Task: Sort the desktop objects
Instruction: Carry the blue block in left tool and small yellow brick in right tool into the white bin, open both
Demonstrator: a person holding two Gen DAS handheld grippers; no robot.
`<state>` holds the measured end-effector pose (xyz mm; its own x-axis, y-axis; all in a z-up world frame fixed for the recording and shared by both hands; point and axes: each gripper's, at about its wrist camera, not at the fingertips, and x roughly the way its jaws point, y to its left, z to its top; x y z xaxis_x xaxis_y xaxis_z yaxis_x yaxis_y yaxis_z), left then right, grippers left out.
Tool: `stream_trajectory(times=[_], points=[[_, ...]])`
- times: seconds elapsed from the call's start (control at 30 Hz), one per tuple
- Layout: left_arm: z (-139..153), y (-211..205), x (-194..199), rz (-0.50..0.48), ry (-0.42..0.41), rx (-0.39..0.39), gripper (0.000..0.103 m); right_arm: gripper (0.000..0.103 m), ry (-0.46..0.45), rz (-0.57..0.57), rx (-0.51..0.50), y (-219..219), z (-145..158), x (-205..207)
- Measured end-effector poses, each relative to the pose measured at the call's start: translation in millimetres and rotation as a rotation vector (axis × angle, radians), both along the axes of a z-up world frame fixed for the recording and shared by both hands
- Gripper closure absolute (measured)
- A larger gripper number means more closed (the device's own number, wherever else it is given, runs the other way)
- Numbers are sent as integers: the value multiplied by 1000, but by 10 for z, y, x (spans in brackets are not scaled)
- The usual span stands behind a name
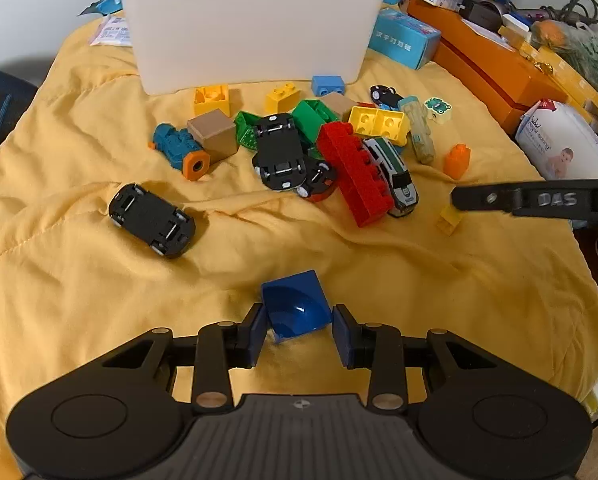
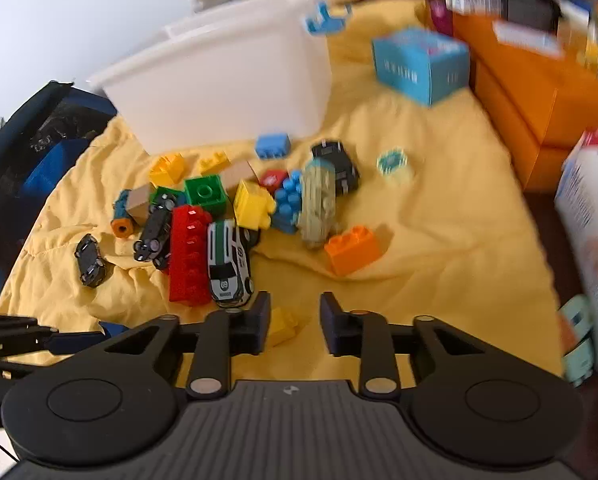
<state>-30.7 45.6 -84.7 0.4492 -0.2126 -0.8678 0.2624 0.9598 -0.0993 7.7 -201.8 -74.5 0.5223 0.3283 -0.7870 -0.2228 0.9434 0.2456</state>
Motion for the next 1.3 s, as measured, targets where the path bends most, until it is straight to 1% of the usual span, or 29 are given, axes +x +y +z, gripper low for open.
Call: stream_trajectory(times=[0.1,0.13,0.17,0.23,0.47,0.53,0.63,0.7,0.8,0.87,0.97,1.07,1.17,1.23,1.3], points=[[-3,-38,-17,-19,-5,4,63,77,52,41,38,65,-106,4],[-11,-48,-25,-19,-6,6,63,77,61,66,32,117,-123,-23],[-20,-44,-23,-17,-7,7,64,81,54,85,12,169,-133,-56],[-35,-56,-11,-7,-2,3,64,85,18,108,-39,237,-140,-113],[-37,-54,-21,-15,-24,-1,65,86,-28,167,-113,308,-158,-167],[12,-28,-8,-11,-34,-20,65,86,-44,188,-139,343,-152,-183],[219,14,59,-8,-68,-39,65,86,-34,178,-116,308,-95,-122],[436,38,143,-6,-115,-56,65,86,-53,164,-107,277,-3,-82],[797,64,351,-7,-201,-68,65,86,-107,150,-85,221,222,47],[1037,69,526,-12,-260,-76,65,86,-157,141,-64,196,436,194],[1371,71,829,-10,-372,-54,65,86,-252,124,-40,191,795,470],[1655,86,1141,12,-446,-59,65,86,-339,97,-13,207,1131,766],[1795,50,1468,32,-509,-9,65,86,-407,69,1,274,1392,1059],[1795,37,1707,52,-502,0,65,86,-439,52,-12,357,1481,1247],[1702,11,1929,68,-486,21,65,86,-437,32,-35,444,1469,1449]])
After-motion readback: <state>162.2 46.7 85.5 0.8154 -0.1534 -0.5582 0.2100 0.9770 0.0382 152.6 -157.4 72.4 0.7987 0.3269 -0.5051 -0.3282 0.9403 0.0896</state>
